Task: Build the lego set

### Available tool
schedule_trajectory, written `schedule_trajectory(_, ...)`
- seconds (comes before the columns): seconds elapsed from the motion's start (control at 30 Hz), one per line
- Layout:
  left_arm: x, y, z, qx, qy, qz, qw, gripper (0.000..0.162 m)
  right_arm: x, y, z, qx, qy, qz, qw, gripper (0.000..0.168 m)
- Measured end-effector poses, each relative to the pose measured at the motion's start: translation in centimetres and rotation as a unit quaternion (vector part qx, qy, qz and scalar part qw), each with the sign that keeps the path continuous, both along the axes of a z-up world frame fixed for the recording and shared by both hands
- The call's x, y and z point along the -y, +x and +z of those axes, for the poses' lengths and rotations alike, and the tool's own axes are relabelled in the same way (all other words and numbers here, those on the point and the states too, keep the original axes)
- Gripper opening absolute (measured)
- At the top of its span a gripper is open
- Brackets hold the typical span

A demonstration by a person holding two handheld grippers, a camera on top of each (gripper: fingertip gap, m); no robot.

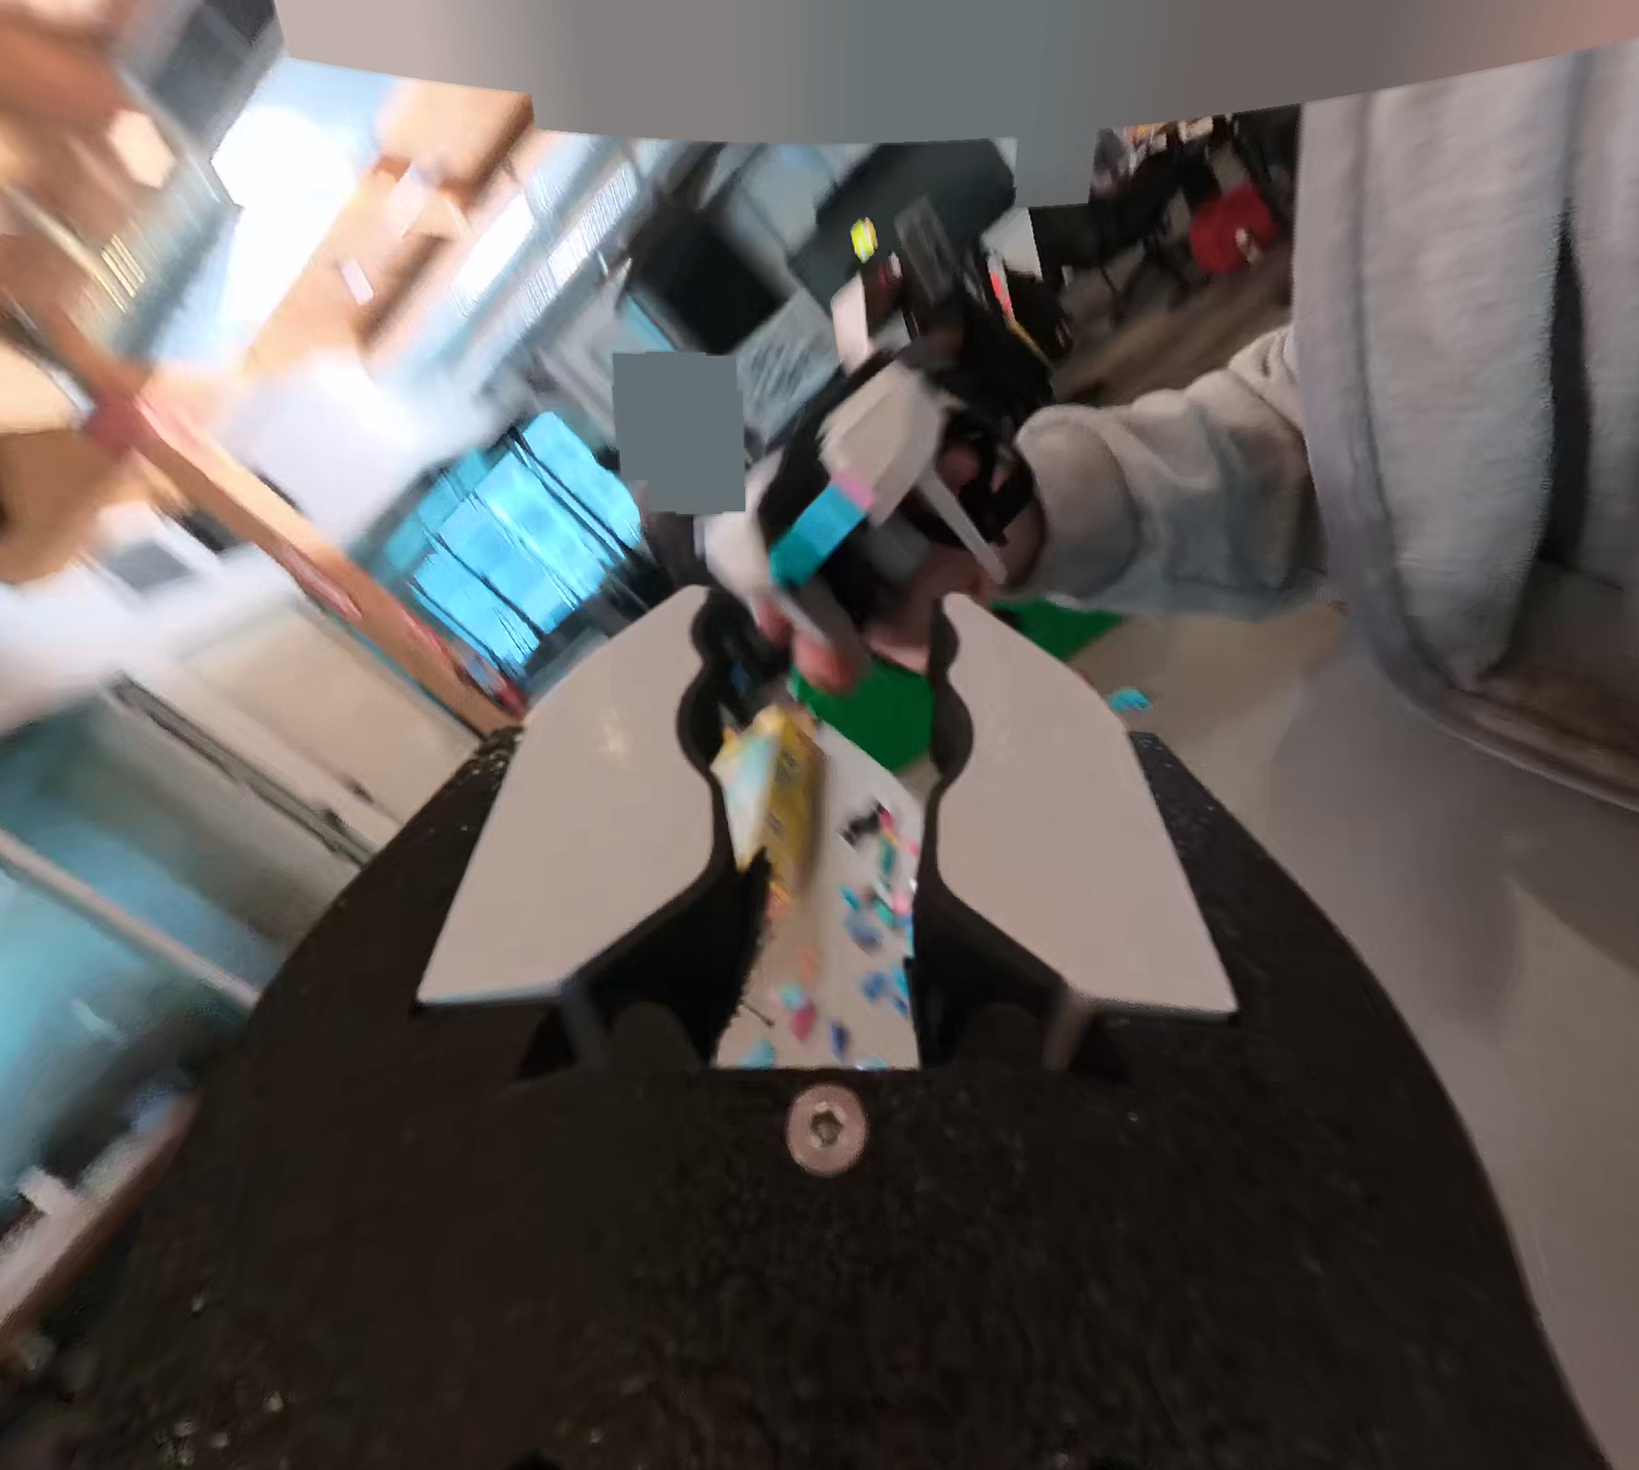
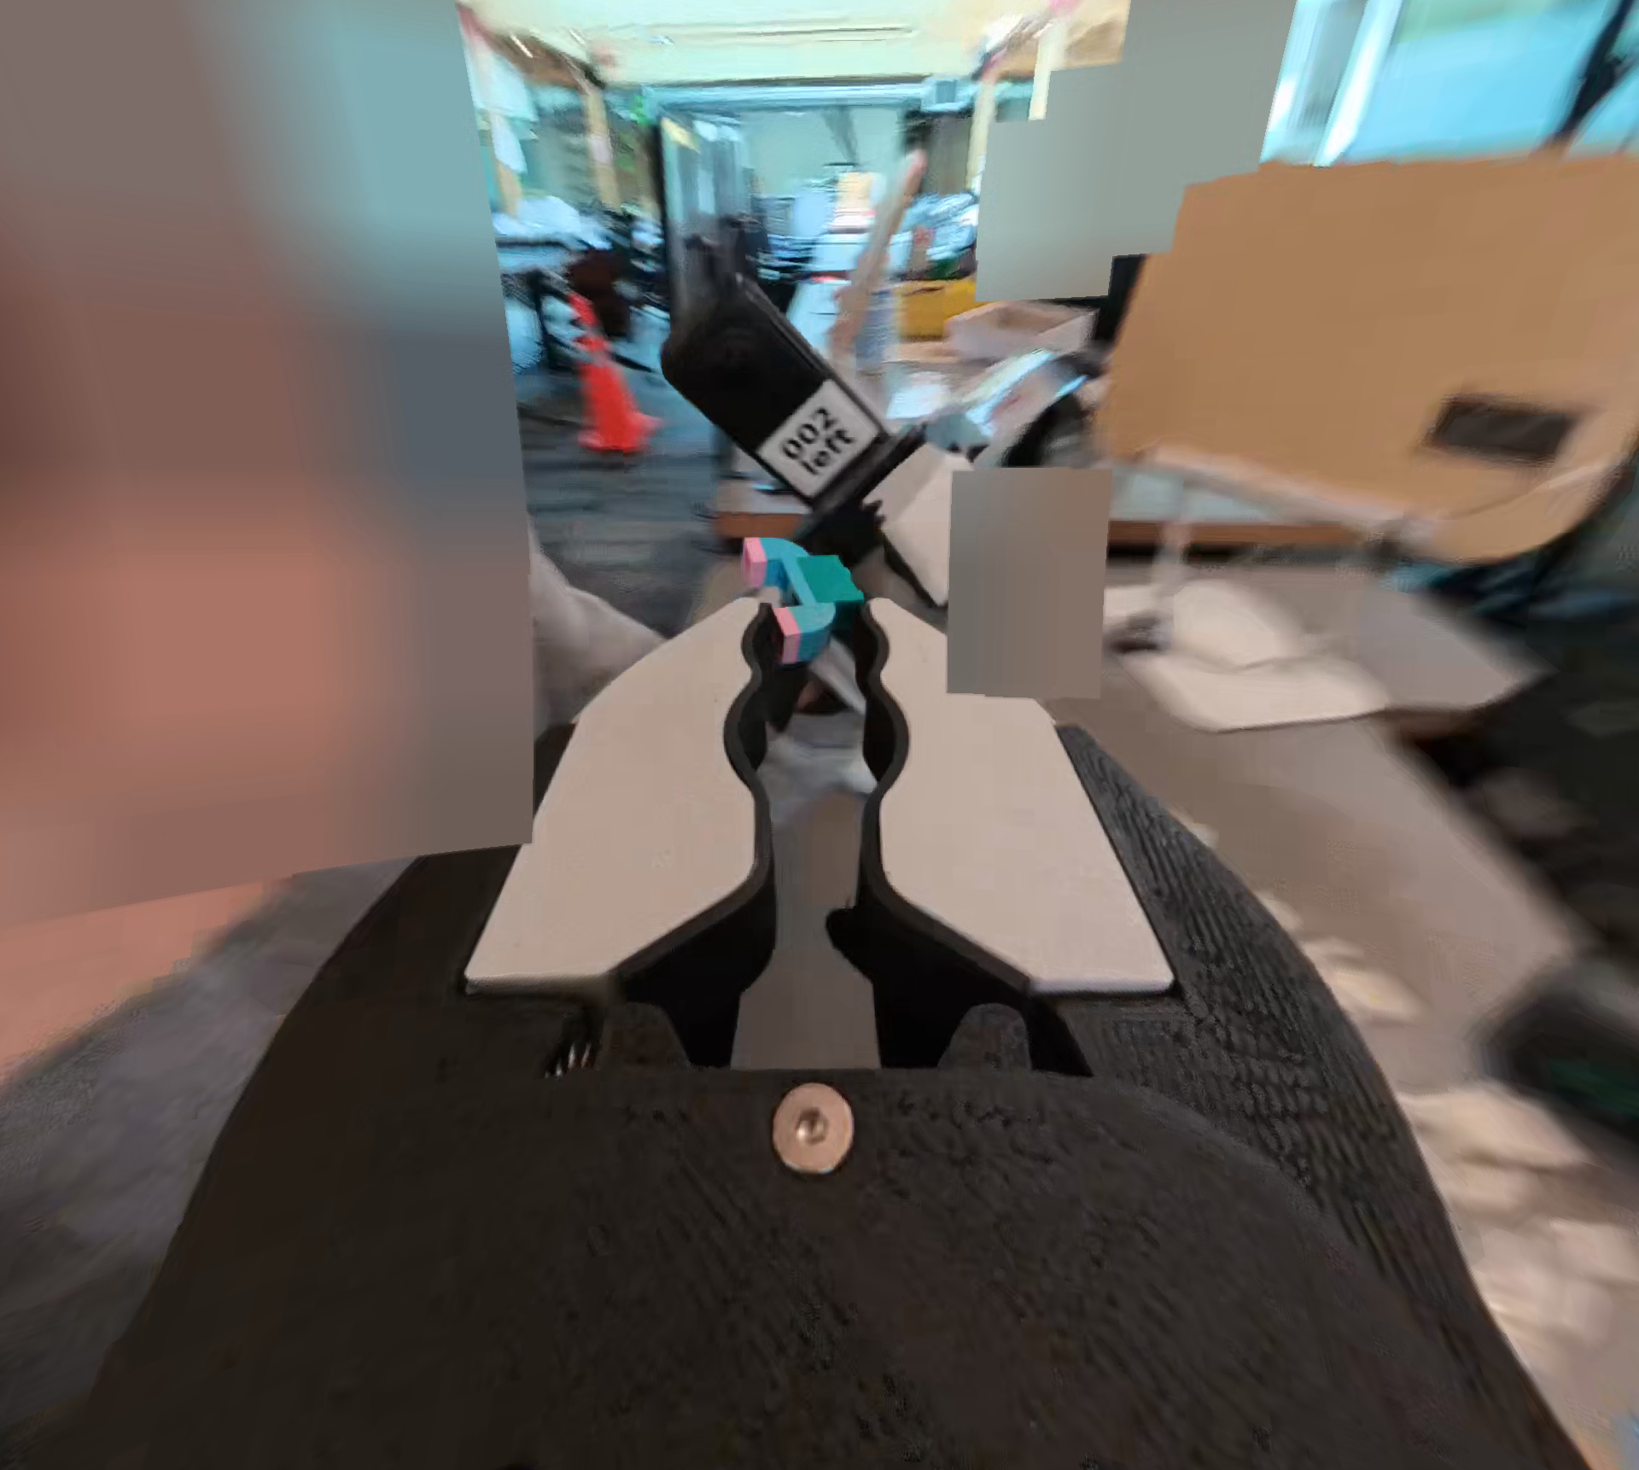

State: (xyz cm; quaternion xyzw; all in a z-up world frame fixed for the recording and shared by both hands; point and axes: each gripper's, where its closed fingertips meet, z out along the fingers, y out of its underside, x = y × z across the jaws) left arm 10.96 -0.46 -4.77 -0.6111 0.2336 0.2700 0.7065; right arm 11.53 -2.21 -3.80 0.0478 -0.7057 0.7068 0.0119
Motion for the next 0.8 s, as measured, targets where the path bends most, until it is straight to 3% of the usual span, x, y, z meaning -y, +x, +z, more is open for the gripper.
schedule_trajectory(0.03, -0.1, -0.3, -0.4, 0.025, -0.015, 0.002, 1.0, 0.042, -0.4, -0.1, 0.0, -0.091, -0.005, -0.036, 0.995, 0.016)
schedule_trajectory(0.13, -0.3, -0.6, -1.5, 0.105, -0.029, -0.004, 0.994, 0.05, -1.6, -0.1, -0.6, -0.347, 0.003, -0.13, 0.929, 0.016)
schedule_trajectory(0.2, -0.5, -0.2, -1.8, 0.172, 0.017, -0.019, 0.985, 0.05, -1.9, 0.0, -1.6, -0.429, 0.019, -0.156, 0.89, 0.015)
schedule_trajectory(0.4, -0.3, 0.4, -6.6, 0.348, 0.064, 0.01, 0.935, 0.048, -2.4, -0.4, -5.1, -0.431, 0.024, -0.158, 0.888, 0.016)
schedule_trajectory(0.67, 0.7, 2.0, -10.1, 0.596, 0.09, -0.04, 0.797, 0.029, -0.9, 1.3, -10.0, -0.447, 0.031, -0.135, 0.884, 0.016)
schedule_trajectory(0.8, 0.9, 3.2, -11.2, 0.614, 0.086, -0.051, 0.783, 0.007, -0.5, 2.0, -11.3, -0.441, 0.035, -0.119, 0.889, 0.016)
